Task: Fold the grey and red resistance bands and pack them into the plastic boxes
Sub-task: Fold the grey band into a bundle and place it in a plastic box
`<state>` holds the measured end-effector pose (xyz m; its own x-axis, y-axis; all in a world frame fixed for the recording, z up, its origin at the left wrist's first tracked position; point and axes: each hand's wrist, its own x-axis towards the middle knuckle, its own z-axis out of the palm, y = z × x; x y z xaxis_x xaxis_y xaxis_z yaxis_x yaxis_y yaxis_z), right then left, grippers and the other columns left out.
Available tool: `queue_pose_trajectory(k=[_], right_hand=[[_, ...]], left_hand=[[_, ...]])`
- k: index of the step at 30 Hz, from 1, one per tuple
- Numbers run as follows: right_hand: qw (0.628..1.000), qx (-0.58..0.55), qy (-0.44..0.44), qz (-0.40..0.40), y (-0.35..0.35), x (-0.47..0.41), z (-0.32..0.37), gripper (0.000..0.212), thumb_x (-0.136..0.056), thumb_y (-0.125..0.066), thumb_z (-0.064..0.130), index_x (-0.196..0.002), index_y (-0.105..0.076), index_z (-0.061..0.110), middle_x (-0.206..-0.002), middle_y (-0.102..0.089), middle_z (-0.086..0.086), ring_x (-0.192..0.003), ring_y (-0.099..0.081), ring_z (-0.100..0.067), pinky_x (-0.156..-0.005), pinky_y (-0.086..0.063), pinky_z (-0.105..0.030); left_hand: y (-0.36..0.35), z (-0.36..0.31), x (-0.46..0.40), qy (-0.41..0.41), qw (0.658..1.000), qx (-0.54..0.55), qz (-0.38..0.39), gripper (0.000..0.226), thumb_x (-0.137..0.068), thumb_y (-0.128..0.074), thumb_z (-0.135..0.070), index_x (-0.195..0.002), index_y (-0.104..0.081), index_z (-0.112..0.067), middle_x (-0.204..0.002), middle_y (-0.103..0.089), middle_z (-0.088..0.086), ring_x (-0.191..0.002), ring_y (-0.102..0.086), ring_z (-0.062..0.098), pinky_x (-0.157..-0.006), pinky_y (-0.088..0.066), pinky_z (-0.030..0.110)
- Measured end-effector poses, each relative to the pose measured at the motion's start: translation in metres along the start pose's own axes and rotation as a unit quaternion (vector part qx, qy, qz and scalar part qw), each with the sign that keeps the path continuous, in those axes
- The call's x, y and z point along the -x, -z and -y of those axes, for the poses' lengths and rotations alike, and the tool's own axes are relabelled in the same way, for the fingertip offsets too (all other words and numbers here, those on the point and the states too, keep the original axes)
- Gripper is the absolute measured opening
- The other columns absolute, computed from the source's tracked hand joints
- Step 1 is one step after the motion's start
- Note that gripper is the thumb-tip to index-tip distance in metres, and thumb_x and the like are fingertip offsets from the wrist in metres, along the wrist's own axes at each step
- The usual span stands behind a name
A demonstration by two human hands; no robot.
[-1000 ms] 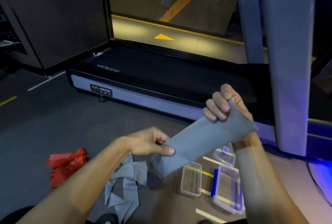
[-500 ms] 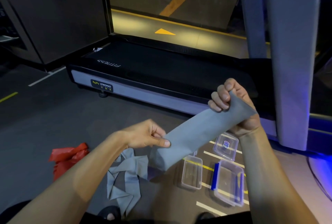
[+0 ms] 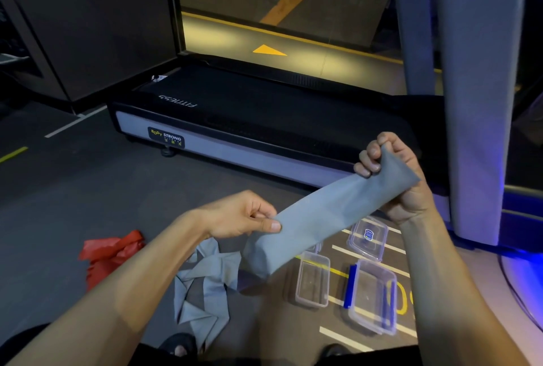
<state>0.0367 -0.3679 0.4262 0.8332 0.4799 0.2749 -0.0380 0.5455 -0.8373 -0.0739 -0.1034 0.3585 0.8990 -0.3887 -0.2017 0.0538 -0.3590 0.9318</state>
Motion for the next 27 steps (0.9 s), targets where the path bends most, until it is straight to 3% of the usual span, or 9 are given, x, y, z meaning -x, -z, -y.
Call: queue_pose_trajectory(k=[4, 6, 8, 11, 14, 17, 20, 24, 27], right_hand=[[1.0, 0.006, 0.001, -0.027, 0.002, 0.003, 0.001, 0.007, -0.087, -0.061, 0.012, -0.084, -0.062, 0.018, -0.071, -0.052, 0.003, -0.057, -0.042, -0.008, -0.056, -0.041, -0.02], [0.999, 0.012, 0.002, -0.042, 0.002, 0.004, 0.001, 0.014, -0.09, -0.051, 0.008, -0.083, -0.06, 0.017, -0.07, -0.051, 0.002, -0.056, -0.041, -0.008, -0.055, -0.041, -0.02], [0.999, 0.018, 0.002, -0.052, 0.004, 0.004, 0.002, 0.018, -0.093, -0.048, 0.006, -0.084, -0.059, 0.017, -0.07, -0.051, 0.002, -0.055, -0.041, -0.008, -0.054, -0.041, -0.02], [0.997, 0.05, -0.002, -0.051, 0.009, 0.005, 0.004, 0.026, -0.1, -0.043, 0.0, -0.086, -0.059, 0.016, -0.071, -0.053, 0.0, -0.056, -0.043, -0.01, -0.055, -0.042, -0.021], [0.986, 0.164, 0.001, 0.006, 0.003, 0.01, 0.013, 0.019, -0.096, -0.056, 0.005, -0.085, -0.064, 0.018, -0.074, -0.061, -0.005, -0.059, -0.05, -0.013, -0.059, -0.046, -0.024], [0.933, 0.336, -0.004, 0.129, -0.019, 0.016, 0.02, 0.004, -0.092, -0.065, 0.01, -0.089, -0.067, 0.01, -0.08, -0.07, -0.015, -0.07, -0.062, -0.02, -0.066, -0.052, -0.028], [0.886, 0.41, -0.034, 0.213, -0.033, 0.022, 0.016, 0.009, -0.093, -0.071, 0.012, -0.094, -0.069, 0.004, -0.086, -0.07, -0.021, -0.075, -0.063, -0.029, -0.072, -0.051, -0.033], [0.877, 0.432, -0.052, 0.203, -0.035, 0.026, 0.009, 0.011, -0.092, -0.071, 0.016, -0.095, -0.07, 0.006, -0.085, -0.07, -0.011, -0.076, -0.063, -0.019, -0.072, -0.051, -0.024], [0.852, 0.462, -0.078, 0.236, -0.041, 0.027, -0.005, 0.003, -0.094, -0.072, 0.013, -0.095, -0.07, 0.011, -0.086, -0.07, -0.006, -0.077, -0.064, -0.019, -0.073, -0.052, -0.027]], left_hand=[[0.0, 0.003, -0.001, -0.005, 1.0, 0.007, 0.002, 0.051, -0.086, -0.07, -0.057, -0.1, -0.074, -0.008, -0.092, -0.069, 0.024, -0.084, -0.052, 0.023, -0.081, -0.04, 0.041], [0.0, 0.004, -0.001, -0.008, 1.0, 0.011, -0.012, 0.051, -0.085, -0.07, -0.059, -0.102, -0.075, -0.011, -0.104, -0.07, 0.031, -0.088, -0.055, 0.024, -0.084, -0.041, 0.043], [0.001, 0.005, -0.001, -0.008, 0.999, 0.018, -0.033, 0.047, -0.085, -0.071, -0.06, -0.102, -0.077, -0.017, -0.106, -0.073, 0.025, -0.09, -0.059, 0.022, -0.087, -0.044, 0.043], [0.003, -0.003, 0.0, -0.024, 0.998, 0.039, -0.049, 0.026, -0.092, -0.07, -0.046, -0.097, -0.079, -0.021, -0.101, -0.078, 0.005, -0.093, -0.067, 0.013, -0.09, -0.05, 0.036], [0.006, -0.016, 0.002, -0.02, 0.998, 0.031, -0.05, 0.022, -0.094, -0.066, -0.034, -0.097, -0.078, -0.016, -0.094, -0.077, -0.002, -0.087, -0.067, 0.009, -0.085, -0.051, 0.027], [0.009, -0.021, -0.001, 0.037, 0.984, -0.148, -0.088, 0.026, -0.097, -0.067, -0.04, -0.083, -0.076, -0.02, -0.07, -0.067, -0.012, -0.066, -0.056, 0.004, -0.072, -0.046, 0.028], [0.01, -0.024, -0.004, 0.085, 0.946, -0.293, -0.106, 0.033, -0.097, -0.063, -0.043, -0.07, -0.068, -0.024, -0.057, -0.057, -0.01, -0.057, -0.051, 0.006, -0.062, -0.041, 0.028], [0.012, -0.029, -0.003, 0.105, 0.944, -0.296, -0.105, 0.027, -0.097, -0.063, -0.04, -0.074, -0.069, -0.028, -0.057, -0.058, -0.014, -0.057, -0.053, 0.003, -0.056, -0.039, 0.023], [0.011, -0.032, -0.003, 0.085, 0.96, -0.257, -0.069, 0.026, -0.097, -0.064, -0.04, -0.077, -0.069, -0.024, -0.057, -0.053, -0.012, -0.054, -0.045, 0.006, -0.058, -0.037, 0.027]])
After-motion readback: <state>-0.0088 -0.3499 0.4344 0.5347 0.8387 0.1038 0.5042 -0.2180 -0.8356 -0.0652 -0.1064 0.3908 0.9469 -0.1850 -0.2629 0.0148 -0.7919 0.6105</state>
